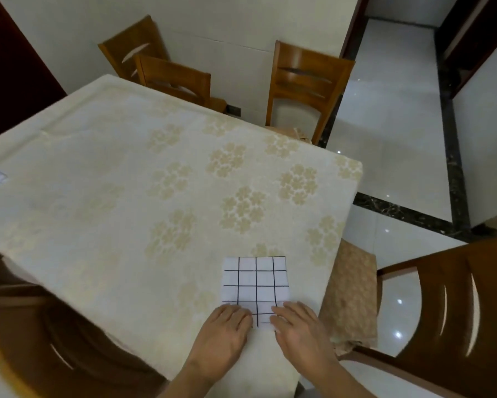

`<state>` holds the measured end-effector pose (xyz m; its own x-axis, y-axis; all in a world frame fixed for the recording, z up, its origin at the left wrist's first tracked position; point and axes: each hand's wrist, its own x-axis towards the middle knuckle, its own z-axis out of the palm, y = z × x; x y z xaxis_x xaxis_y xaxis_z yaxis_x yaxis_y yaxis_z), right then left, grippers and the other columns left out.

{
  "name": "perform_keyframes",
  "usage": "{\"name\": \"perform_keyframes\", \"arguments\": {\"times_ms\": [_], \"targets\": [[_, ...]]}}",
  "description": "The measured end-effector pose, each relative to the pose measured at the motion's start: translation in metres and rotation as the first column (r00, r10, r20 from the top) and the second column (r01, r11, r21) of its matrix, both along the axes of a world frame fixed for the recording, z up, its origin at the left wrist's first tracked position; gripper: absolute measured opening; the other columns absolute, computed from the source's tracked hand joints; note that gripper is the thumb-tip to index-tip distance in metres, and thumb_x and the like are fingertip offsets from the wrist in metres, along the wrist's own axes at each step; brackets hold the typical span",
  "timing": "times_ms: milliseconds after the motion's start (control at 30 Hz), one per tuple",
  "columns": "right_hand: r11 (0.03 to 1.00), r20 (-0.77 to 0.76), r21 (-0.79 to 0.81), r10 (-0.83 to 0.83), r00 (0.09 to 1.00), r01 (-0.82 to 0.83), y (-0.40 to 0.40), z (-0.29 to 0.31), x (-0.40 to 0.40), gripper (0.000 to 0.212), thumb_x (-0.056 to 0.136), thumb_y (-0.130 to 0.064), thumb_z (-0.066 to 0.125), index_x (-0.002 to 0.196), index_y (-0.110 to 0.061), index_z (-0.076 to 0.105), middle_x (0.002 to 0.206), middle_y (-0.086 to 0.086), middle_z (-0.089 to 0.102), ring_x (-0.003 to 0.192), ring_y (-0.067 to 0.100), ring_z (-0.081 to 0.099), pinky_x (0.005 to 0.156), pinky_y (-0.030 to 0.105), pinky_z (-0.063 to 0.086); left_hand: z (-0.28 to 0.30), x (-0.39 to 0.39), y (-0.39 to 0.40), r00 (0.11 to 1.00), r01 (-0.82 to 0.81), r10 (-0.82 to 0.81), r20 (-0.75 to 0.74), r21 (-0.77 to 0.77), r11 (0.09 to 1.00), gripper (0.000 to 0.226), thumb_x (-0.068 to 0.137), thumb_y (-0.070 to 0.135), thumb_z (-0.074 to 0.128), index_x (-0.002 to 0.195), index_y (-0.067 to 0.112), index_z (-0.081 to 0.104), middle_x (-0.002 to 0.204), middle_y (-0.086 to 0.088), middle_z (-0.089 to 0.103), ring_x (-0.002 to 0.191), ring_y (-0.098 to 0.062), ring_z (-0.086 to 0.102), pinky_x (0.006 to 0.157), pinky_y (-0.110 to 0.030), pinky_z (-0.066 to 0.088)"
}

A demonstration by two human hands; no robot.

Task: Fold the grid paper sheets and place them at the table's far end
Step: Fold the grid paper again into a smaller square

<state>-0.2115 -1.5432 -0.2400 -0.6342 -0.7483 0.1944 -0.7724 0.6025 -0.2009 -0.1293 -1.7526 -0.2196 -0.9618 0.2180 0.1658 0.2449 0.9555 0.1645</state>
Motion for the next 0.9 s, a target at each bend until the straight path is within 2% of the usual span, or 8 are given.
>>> {"name": "perform_keyframes", "arguments": {"times_ms": [100,267,500,600,667,733,800,900], "targets": [[1.0,0.049,-0.003,-0.026,0.998,0.026,0.008,-0.003,0.008,0.019,0.071,-0.018,0.072,0.089,-0.025,0.073,0.107,-0.007,0.07,0.103,0.016,0.063,0.091,0.038,0.055,0.004,0.007,0.002,1.0,-0.028,0.028,0.005,0.002,1.0,0.02,0.078,0.013,0.056,0.093,0.017,0.068,0.098,0.002,0.068,0.087,-0.019,0.063,0.09,-0.03,0.045],[0.996,0.003,-0.037,-0.082,0.997,0.082,-0.005,0.007,-0.01,0.008,0.083,-0.019,0.069,0.09,-0.022,0.072,0.107,-0.004,0.069,0.104,0.018,0.063,0.095,0.036,0.05,0.017,-0.022,-0.009,0.996,-0.086,0.086,0.006,-0.005,0.996,0.018,0.079,0.013,0.051,0.089,0.019,0.065,0.086,0.003,0.065,0.077,-0.02,0.06,0.082,-0.03,0.047],[0.993,0.012,-0.032,-0.113,0.994,0.113,-0.029,0.011,-0.065,0.016,0.08,-0.021,0.072,0.096,-0.023,0.074,0.108,-0.002,0.069,0.103,0.017,0.065,0.099,0.037,0.049,0.019,-0.078,-0.021,0.989,-0.116,0.118,0.094,-0.027,0.993,0.022,0.062,0.008,0.067,0.081,0.019,0.064,0.072,0.004,0.063,0.065,-0.019,0.058,0.074,-0.032,0.054],[0.991,0.027,0.03,-0.133,0.991,0.132,-0.036,0.001,-0.086,0.017,0.075,-0.019,0.078,0.091,-0.023,0.074,0.105,-0.002,0.069,0.102,0.018,0.065,0.106,0.039,0.039,0.007,-0.098,-0.028,0.984,-0.122,0.124,0.129,-0.029,0.992,0.02,0.072,0.013,0.051,0.082,0.021,0.066,0.074,0.005,0.065,0.068,-0.018,0.06,0.078,-0.033,0.056],[0.987,0.042,0.062,-0.152,0.987,0.15,-0.038,-0.007,-0.101,0.019,0.071,-0.019,0.08,0.088,-0.022,0.074,0.104,-0.001,0.07,0.1,0.019,0.066,0.106,0.04,0.035,-0.003,-0.114,-0.031,0.978,-0.135,0.135,0.157,-0.015,0.991,0.026,0.076,0.016,0.042,0.084,0.022,0.066,0.078,0.005,0.066,0.072,-0.018,0.061,0.08,-0.034,0.056],[0.983,0.061,0.08,-0.173,0.983,0.168,-0.04,-0.011,-0.109,0.022,0.072,-0.02,0.08,0.094,-0.022,0.074,0.105,-0.002,0.069,0.101,0.019,0.066,0.106,0.041,0.037,-0.008,-0.122,-0.031,0.971,-0.165,0.166,0.17,-0.021,0.986,0.023,0.073,0.013,0.052,0.089,0.021,0.067,0.086,0.004,0.068,0.079,-0.019,0.064,0.083,-0.033,0.055],[0.978,0.09,0.096,-0.194,0.977,0.185,-0.042,-0.019,-0.12,0.032,0.074,-0.022,0.077,0.106,-0.02,0.072,0.112,0.0,0.068,0.106,0.02,0.065,0.104,0.043,0.045,-0.018,-0.133,-0.03,0.953,-0.23,0.23,0.195,-0.023,0.973,0.036,0.068,0.011,0.065,0.104,0.017,0.067,0.104,-0.003,0.07,0.095,-0.023,0.066,0.089,-0.038,0.055],[0.97,0.115,0.145,-0.212,0.971,0.194,-0.043,-0.028,-0.125,0.043,0.086,-0.029,0.056,0.126,-0.014,0.063,0.127,0.005,0.062,0.119,0.025,0.06,0.104,0.046,0.048,-0.028,-0.134,-0.028,0.922,-0.306,0.308,0.236,-0.049,0.951,0.043,0.086,0.023,0.049,0.127,0.012,0.056,0.132,-0.01,0.06,0.12,-0.028,0.058,0.105,-0.044,0.043]]}}
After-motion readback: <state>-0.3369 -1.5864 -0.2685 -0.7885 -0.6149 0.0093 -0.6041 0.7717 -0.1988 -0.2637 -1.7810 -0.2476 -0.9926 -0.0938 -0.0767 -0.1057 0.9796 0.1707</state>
